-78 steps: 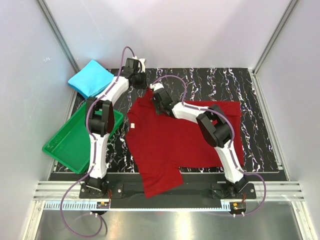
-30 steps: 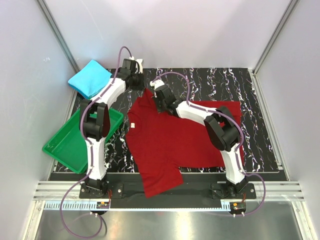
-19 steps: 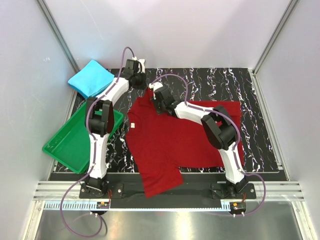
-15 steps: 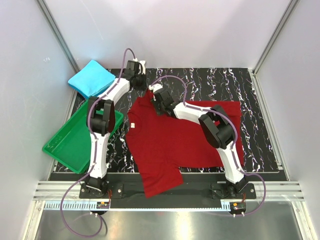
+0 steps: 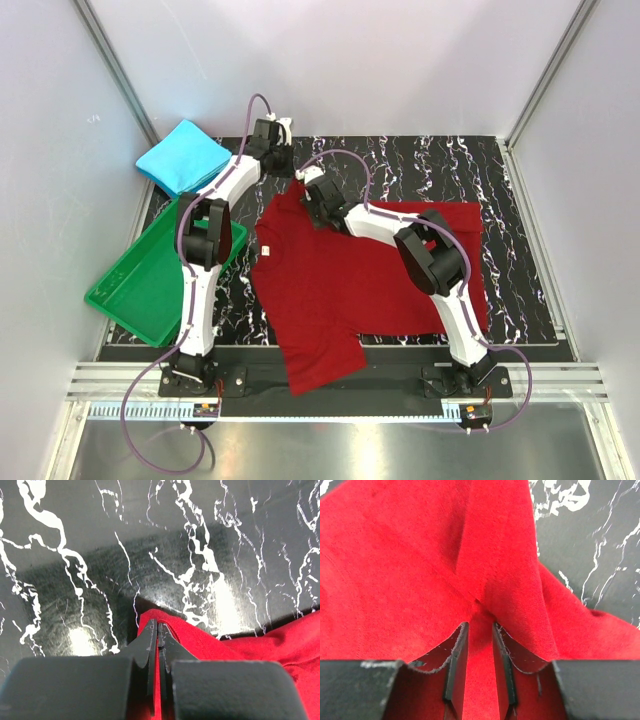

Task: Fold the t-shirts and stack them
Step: Fold the tshirt

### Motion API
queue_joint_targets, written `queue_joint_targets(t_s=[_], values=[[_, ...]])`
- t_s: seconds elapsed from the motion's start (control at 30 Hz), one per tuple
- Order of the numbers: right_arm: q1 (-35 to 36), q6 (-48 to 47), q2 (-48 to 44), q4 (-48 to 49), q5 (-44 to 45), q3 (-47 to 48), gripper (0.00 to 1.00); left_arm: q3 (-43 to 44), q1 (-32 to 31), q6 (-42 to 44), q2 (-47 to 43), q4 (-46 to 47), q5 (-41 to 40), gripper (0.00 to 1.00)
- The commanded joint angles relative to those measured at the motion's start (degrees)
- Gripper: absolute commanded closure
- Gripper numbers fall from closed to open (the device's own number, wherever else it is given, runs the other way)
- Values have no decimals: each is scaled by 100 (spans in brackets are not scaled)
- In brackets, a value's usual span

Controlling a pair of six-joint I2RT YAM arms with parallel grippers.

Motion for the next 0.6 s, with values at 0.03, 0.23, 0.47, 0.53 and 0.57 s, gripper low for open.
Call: queue_joint_targets(t_s=[0.03,0.23,0.47,0.53,0.57], values=[[27,-319,-202,139,81,436,68,300,33,-42,48,504,-92,100],[27,-470,106,68,178,656,68,317,33,-68,57,627,-13,100],[27,-628,352,-1,284,928,68,309,24,-94,101,653,48,100],[27,-637,396,-54,292,982,68,300,24,-94,127,654,75,100],[27,-637,405,-46,293,973,68,300,24,-86,127,662,75,100]])
